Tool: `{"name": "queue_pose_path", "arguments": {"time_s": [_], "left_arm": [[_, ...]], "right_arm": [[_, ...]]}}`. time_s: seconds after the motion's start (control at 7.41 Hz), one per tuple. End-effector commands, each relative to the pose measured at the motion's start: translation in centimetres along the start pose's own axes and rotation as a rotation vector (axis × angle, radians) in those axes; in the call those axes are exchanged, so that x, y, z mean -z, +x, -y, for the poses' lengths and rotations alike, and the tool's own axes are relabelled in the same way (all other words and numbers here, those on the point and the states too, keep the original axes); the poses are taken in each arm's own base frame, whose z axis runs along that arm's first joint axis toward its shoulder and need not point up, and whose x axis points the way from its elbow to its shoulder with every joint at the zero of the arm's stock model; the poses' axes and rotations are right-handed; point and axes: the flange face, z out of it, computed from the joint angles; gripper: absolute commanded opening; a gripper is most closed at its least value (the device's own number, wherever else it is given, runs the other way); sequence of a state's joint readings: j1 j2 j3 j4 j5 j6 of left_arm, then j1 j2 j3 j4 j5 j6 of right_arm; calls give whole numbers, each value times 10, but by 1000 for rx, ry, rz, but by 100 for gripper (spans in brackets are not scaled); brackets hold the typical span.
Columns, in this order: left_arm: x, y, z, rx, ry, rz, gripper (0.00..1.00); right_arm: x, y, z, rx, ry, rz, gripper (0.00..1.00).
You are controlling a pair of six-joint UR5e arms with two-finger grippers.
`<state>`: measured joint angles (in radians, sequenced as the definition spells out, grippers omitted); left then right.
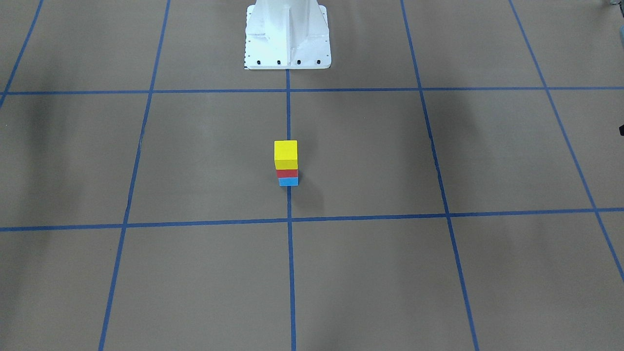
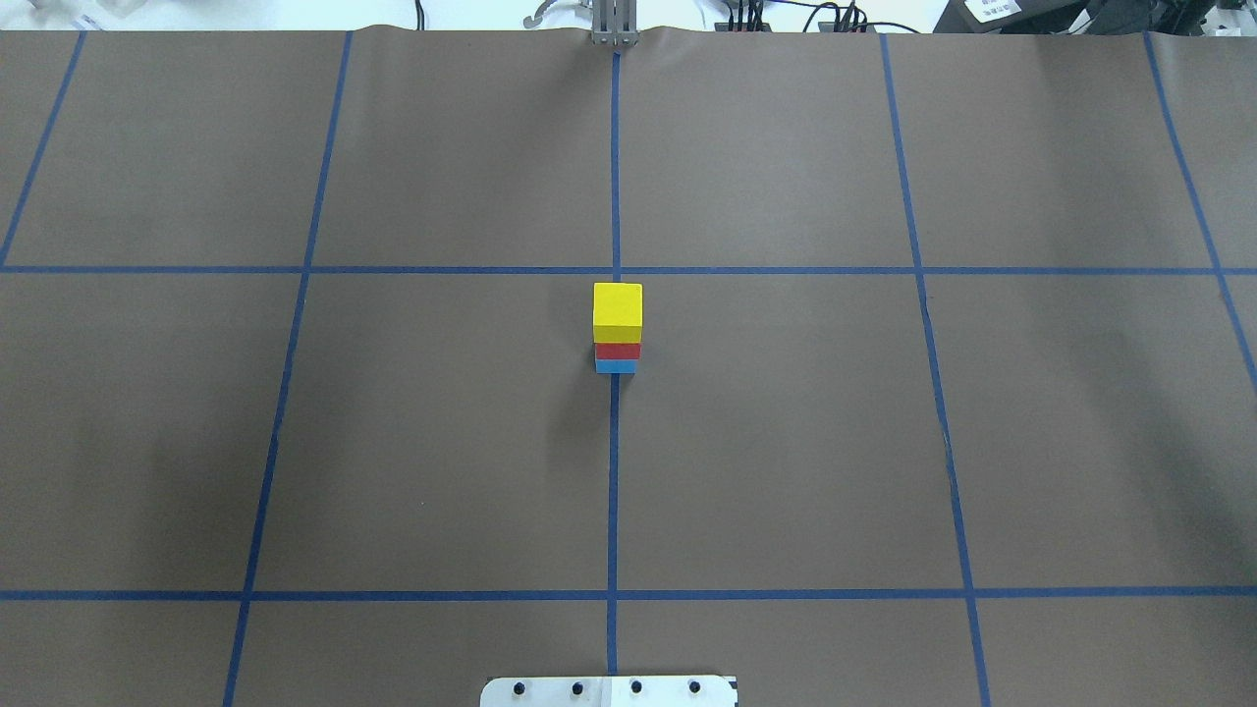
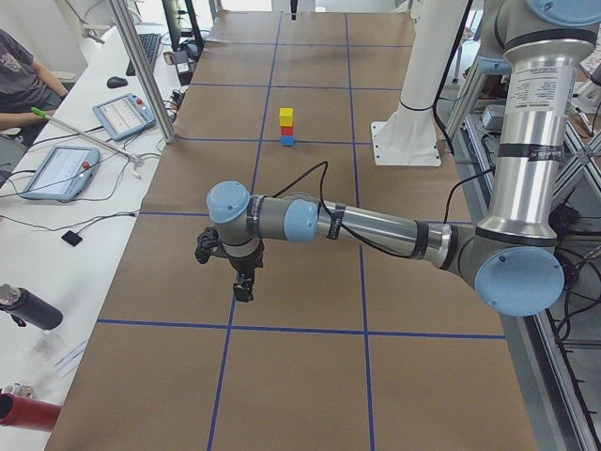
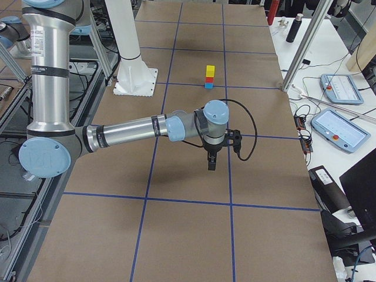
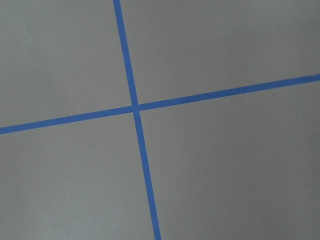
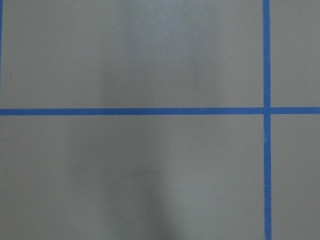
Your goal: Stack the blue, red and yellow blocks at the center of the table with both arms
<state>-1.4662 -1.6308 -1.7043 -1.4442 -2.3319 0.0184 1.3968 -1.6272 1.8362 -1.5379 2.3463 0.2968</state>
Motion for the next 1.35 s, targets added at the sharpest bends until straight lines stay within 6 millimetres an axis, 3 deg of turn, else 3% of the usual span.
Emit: {"name": "queue_pose_path", "arguments": {"time_s": [0.0,0.81,1.21], "left_arm": [[5,6,1,3,12,-18,100],[6,8,0,3,13,-20,100],[7,8,0,6,15,-18,100]], "right_arm": [[5,12,-2,8,6,4,100],[-4,33,16,25,-5,-13,100],[5,27,32,23,-19,-22,100]]}}
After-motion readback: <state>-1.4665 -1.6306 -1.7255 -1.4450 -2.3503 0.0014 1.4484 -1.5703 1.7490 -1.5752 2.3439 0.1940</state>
